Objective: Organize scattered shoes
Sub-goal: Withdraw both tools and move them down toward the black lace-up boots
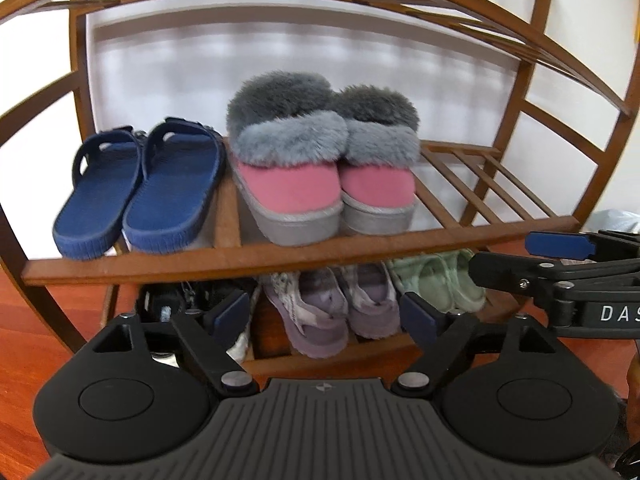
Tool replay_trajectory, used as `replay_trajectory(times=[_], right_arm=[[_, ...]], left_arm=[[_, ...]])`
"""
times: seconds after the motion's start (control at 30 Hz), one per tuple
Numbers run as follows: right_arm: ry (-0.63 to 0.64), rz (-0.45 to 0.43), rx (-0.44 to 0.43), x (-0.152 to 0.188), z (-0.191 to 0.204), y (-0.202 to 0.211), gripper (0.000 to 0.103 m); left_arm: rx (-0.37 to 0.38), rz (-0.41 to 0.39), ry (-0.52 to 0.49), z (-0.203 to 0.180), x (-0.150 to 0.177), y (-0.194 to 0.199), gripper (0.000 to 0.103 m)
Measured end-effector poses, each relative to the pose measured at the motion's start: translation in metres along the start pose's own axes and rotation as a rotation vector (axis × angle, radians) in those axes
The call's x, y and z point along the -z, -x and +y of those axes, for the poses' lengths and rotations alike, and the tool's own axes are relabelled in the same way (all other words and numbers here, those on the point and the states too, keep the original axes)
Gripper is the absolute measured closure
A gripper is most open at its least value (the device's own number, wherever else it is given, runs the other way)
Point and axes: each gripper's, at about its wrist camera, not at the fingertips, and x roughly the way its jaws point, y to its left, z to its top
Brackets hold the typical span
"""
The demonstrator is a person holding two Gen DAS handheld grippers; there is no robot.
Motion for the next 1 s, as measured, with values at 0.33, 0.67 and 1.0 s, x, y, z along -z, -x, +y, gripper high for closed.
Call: replay_trajectory(times=[0.33, 0.67, 1.0], right_arm=[[-0.085, 0.038, 0.079, 0.041, -0.02, 0.033, 0.01], [-0.161, 0.053, 0.154, 0.089, -0.046, 0.069, 0.006], [-0.227, 0.069, 0.252, 0.14, -0.096, 0.114, 0.005]], left_arm=[[0.042, 0.033, -0.041, -0.026, 0.022, 0.007, 0.012], [0.09, 0.046, -0.11, -0.071, 0.051, 0.009, 0.011], [0.15, 0.069, -0.154, -0.132, 0.078, 0.008, 0.011]])
